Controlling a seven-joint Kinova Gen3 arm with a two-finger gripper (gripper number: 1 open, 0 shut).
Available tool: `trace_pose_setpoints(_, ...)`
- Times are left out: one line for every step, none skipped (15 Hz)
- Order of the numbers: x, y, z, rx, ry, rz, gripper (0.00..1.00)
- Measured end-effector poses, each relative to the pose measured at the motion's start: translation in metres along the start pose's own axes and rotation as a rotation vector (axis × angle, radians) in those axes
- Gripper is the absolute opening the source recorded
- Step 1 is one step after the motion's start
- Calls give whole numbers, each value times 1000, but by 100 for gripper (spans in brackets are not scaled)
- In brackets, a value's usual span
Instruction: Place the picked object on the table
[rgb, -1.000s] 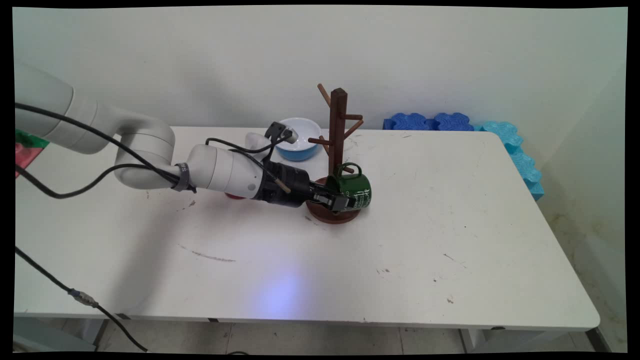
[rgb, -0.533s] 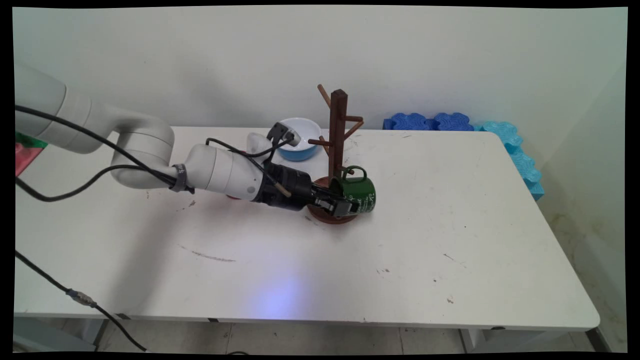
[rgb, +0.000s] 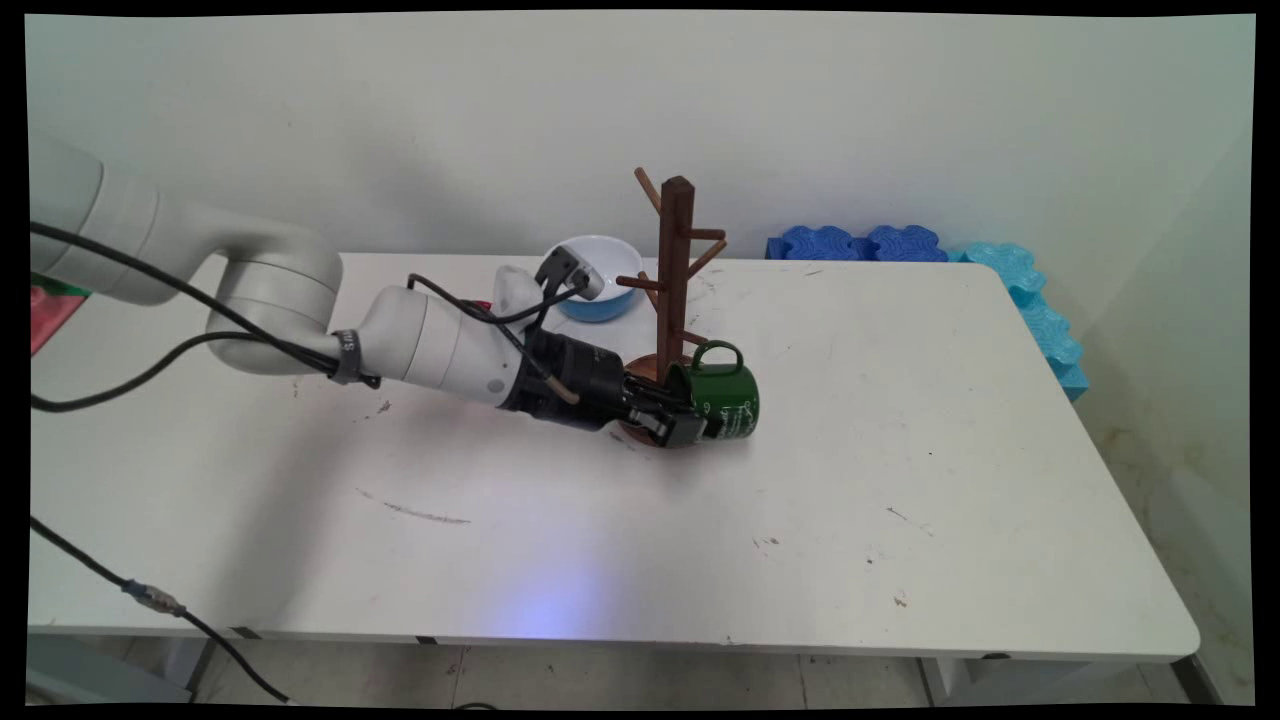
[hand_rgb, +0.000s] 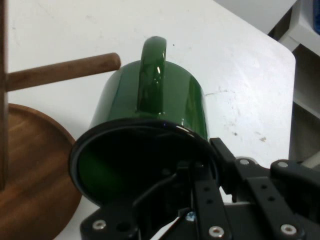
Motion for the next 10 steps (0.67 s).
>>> trace_pose_setpoints(0,1,-2,-1,-5,9,0)
trace_pose_setpoints(0,3,-4,-2,-10,19,0)
trace_pose_setpoints(0,4,-6,-1,-16,30,0)
trace_pose_setpoints(1,5,-9,1,-23,42,0)
trace_pose_setpoints(1,6,-12,4,-28,52,0)
trace_pose_setpoints(2,6,-13,7,-32,58,0)
trace_pose_setpoints(3,6,-17,12,-39,70,0)
trace_pose_setpoints(4,7,-21,17,-45,81,0)
trace_pose_setpoints(5,8,-26,24,-54,96,0)
trace_pose_setpoints(6,8,-29,28,-61,106,0)
